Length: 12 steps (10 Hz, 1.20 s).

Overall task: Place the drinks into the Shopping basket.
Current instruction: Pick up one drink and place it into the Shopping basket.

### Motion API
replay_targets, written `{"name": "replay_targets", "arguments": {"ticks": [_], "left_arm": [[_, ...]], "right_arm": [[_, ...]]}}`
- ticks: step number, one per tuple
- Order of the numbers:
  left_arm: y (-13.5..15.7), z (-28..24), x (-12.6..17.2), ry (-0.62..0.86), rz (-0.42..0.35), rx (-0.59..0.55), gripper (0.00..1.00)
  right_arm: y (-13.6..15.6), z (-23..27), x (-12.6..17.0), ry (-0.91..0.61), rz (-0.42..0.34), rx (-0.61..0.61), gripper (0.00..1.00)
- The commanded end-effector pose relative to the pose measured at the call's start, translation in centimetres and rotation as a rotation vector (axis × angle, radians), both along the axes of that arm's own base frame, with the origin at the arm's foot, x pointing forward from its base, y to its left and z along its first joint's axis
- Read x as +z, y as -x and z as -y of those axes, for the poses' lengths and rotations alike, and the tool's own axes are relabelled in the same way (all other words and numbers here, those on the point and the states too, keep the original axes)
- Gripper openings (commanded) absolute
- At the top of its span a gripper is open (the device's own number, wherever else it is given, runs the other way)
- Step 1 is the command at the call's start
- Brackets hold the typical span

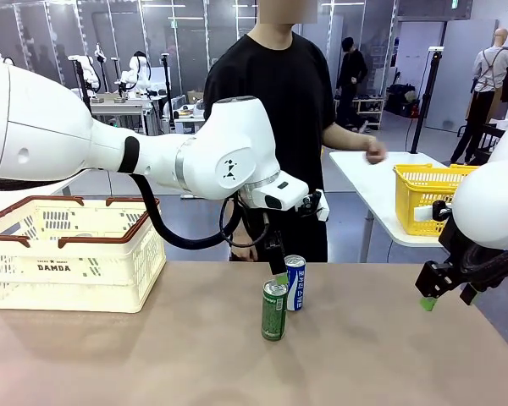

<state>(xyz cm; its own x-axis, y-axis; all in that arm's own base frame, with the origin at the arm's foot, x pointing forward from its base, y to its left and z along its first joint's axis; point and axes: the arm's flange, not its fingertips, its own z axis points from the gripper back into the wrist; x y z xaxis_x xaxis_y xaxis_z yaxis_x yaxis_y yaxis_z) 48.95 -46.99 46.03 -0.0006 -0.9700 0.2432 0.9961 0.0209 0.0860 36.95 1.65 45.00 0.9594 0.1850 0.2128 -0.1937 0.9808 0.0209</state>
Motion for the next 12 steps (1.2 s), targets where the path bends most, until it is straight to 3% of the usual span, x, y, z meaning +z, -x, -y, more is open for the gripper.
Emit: {"name": "replay_targets", "arguments": {"ticks": [1,6,12], "left_arm": [[-0.1,0.1,-0.2,-0.016,-0.018,-0.005,1.0],[-1.5,1.4,-1.0,-0.082,0.005,0.029,1.0],[-2.5,2.3,-3.2,-0.096,-0.057,0.016,1.0]], "right_arm": [[0.1,0.1,0.0,0.0,0.001,0.0,0.84],[0.1,0.1,0.0,0.0,0.001,0.0,0.84],[0.1,0.1,0.0,0.0,0.001,0.0,0.84]]}}
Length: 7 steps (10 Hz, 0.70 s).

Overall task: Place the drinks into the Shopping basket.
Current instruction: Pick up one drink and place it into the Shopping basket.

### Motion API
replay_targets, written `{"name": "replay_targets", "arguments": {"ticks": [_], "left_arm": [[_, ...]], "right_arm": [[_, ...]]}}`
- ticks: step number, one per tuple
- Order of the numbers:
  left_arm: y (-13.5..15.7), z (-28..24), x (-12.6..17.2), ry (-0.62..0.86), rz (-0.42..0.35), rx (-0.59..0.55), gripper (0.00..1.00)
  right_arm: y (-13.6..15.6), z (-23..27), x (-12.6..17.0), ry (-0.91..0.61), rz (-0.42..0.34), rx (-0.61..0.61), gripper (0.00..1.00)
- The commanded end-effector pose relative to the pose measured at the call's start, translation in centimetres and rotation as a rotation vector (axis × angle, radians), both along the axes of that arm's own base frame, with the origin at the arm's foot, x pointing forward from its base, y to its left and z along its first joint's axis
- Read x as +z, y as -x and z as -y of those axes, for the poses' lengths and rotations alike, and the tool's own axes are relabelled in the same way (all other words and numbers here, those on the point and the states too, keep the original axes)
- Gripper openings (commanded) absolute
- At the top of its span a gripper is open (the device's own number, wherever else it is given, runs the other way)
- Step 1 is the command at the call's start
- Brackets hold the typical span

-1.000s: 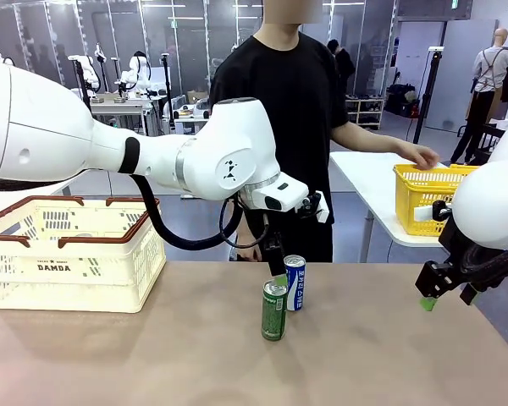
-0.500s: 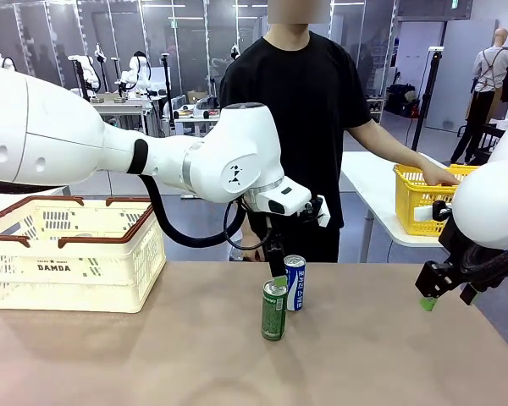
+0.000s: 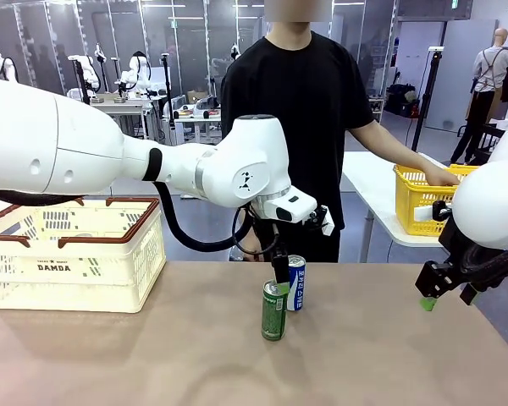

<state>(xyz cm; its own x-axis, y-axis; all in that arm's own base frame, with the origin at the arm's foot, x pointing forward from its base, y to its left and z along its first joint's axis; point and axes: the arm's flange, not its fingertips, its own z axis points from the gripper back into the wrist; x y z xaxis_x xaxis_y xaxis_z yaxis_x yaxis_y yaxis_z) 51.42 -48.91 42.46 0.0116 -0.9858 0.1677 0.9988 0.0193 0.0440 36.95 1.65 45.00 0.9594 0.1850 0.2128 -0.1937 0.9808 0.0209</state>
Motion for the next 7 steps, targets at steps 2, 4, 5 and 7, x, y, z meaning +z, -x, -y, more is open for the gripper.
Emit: {"name": "replay_targets", "arguments": {"ticks": [2,4,5,7], "left_arm": [[0.4,0.1,-0.2,-0.051,-0.014,0.029,1.0],[0.0,-0.2,-1.1,-0.063,-0.034,0.026,1.0],[-0.1,0.0,-1.5,-0.062,-0.045,0.018,1.0],[-0.2,0.4,-2.0,-0.061,-0.062,0.006,1.0]], "right_arm": [[0.1,0.1,0.0,0.0,0.001,0.0,0.84],[0.1,0.1,0.0,0.0,0.001,0.0,0.84],[0.1,0.1,0.0,0.0,0.001,0.0,0.84],[0.1,0.1,0.0,0.0,0.001,0.0,0.84]]}}
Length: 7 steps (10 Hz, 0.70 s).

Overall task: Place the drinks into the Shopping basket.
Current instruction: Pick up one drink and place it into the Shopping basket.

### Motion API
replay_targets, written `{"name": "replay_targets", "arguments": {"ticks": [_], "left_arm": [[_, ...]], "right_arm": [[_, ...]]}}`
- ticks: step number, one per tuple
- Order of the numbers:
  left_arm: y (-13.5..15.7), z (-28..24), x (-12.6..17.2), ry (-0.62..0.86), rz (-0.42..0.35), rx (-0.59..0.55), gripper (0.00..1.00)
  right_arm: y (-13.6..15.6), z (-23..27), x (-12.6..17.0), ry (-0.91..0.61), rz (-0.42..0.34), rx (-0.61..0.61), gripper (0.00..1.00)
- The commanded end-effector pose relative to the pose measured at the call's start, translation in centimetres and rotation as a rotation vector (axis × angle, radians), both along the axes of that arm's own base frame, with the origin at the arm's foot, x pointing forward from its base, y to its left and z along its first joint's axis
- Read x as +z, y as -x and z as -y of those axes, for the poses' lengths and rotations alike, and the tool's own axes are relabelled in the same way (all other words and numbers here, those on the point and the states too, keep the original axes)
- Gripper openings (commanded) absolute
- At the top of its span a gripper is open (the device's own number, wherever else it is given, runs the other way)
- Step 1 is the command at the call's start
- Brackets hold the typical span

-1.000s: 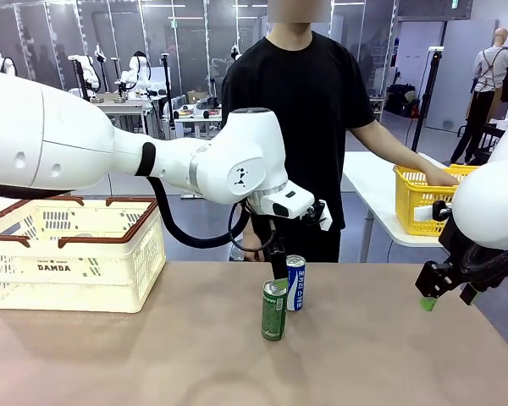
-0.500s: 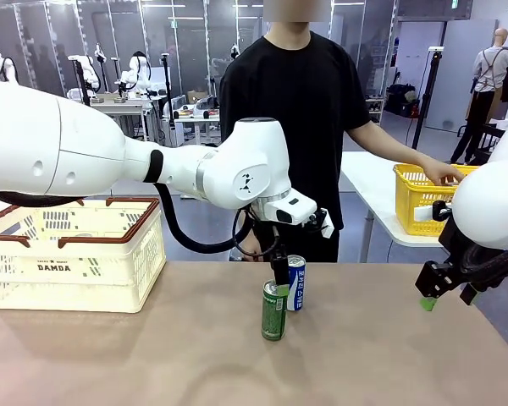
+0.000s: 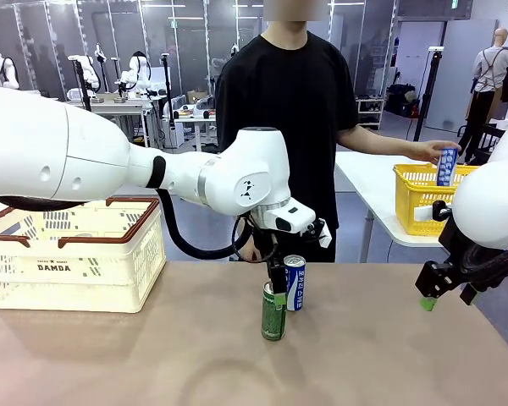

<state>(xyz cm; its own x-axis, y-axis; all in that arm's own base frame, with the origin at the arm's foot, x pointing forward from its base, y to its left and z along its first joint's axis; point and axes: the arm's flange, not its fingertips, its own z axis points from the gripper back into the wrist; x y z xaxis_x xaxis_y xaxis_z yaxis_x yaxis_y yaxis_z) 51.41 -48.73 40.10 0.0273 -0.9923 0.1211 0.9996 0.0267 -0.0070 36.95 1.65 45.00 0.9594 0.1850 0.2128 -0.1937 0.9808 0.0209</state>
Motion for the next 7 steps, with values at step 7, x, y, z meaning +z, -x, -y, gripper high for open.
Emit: {"name": "replay_targets", "arguments": {"ticks": [7], "left_arm": [[-1.1,1.2,-1.2,-0.056,-0.021,0.013,1.0]], "right_arm": [[0.1,0.1,0.0,0.0,0.001,0.0,0.84]]}}
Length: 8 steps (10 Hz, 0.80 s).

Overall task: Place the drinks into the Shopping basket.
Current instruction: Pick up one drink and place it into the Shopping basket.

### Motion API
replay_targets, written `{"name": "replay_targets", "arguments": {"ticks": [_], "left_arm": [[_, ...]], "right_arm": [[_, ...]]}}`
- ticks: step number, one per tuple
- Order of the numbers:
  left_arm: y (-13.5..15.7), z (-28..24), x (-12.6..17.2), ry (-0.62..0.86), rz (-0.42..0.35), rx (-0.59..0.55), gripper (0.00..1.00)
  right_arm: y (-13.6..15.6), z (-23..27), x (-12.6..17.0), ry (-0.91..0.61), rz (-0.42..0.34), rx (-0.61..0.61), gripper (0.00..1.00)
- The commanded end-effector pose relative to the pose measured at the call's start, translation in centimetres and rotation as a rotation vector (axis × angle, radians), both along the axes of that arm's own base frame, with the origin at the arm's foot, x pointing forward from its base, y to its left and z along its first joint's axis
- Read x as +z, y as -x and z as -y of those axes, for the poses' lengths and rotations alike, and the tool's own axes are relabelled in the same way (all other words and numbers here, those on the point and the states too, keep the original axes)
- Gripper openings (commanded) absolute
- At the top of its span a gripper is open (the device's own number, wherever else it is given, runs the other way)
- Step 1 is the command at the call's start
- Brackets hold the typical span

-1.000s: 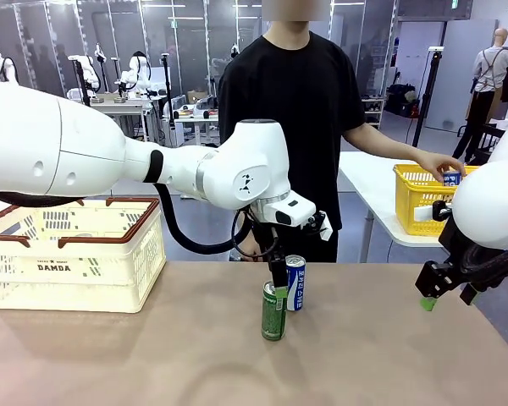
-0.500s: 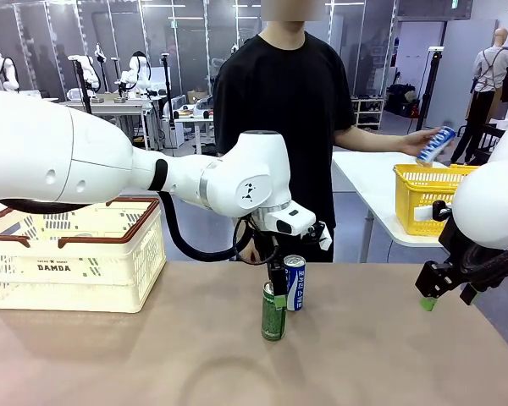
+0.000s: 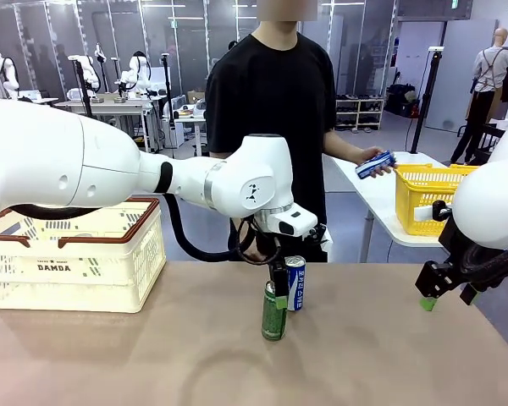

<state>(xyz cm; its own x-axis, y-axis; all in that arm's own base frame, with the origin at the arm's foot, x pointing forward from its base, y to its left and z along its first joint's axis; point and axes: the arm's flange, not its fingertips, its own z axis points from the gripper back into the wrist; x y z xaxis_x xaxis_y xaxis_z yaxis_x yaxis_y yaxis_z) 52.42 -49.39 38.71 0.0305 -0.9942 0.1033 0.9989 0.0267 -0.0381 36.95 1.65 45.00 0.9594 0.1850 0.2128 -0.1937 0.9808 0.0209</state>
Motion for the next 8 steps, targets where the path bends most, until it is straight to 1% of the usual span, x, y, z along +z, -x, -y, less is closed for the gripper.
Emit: {"name": "replay_targets", "arguments": {"ticks": [1,4,6,8], "left_arm": [[0.04,0.55,0.11,-0.038,0.011,0.014,1.0],[0.53,0.64,-0.4,-0.063,0.003,0.018,1.0],[0.36,0.48,-0.63,-0.071,0.004,0.026,1.0],[0.49,0.44,-0.62,-0.088,0.028,0.042,1.0]], "right_arm": [[0.07,0.11,0.04,0.0,0.001,0.0,0.84],[0.07,0.11,0.04,0.0,0.001,0.0,0.84],[0.07,0.11,0.04,0.0,0.001,0.0,0.84],[0.07,0.11,0.04,0.0,0.001,0.0,0.84]]}}
